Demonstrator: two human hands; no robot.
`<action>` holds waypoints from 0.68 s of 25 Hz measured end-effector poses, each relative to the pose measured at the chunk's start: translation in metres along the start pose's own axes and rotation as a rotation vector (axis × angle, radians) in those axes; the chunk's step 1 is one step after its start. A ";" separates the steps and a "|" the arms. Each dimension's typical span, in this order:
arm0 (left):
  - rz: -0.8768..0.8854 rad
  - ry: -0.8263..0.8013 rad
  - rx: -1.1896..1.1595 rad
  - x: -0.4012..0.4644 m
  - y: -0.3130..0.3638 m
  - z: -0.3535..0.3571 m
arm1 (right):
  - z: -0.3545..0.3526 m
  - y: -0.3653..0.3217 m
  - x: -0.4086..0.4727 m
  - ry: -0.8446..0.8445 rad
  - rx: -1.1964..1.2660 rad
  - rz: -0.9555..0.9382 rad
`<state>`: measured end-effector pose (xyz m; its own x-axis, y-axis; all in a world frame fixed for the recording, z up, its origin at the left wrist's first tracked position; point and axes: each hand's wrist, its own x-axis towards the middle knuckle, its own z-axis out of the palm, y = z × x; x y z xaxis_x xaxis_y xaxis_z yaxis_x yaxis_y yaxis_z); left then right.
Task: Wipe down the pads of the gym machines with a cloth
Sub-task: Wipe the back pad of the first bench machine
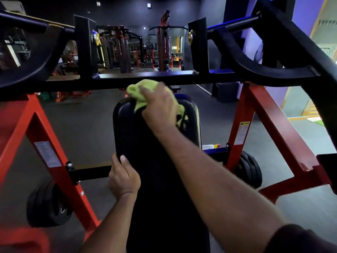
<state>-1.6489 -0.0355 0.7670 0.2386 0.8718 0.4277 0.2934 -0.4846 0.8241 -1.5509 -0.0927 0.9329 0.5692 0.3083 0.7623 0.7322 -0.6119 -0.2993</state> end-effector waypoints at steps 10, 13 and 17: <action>0.008 -0.004 -0.021 0.005 -0.007 0.002 | -0.014 0.071 -0.115 -0.068 -0.045 0.065; 0.028 0.025 -0.007 0.002 -0.007 0.004 | -0.021 0.070 -0.033 0.043 -0.015 0.345; -0.006 -0.017 0.022 0.002 -0.002 0.000 | 0.012 -0.006 -0.033 0.011 -0.035 0.073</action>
<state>-1.6493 -0.0331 0.7660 0.2522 0.8736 0.4162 0.3152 -0.4809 0.8182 -1.5695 -0.0901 0.9028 0.6161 0.2543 0.7455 0.6752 -0.6578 -0.3336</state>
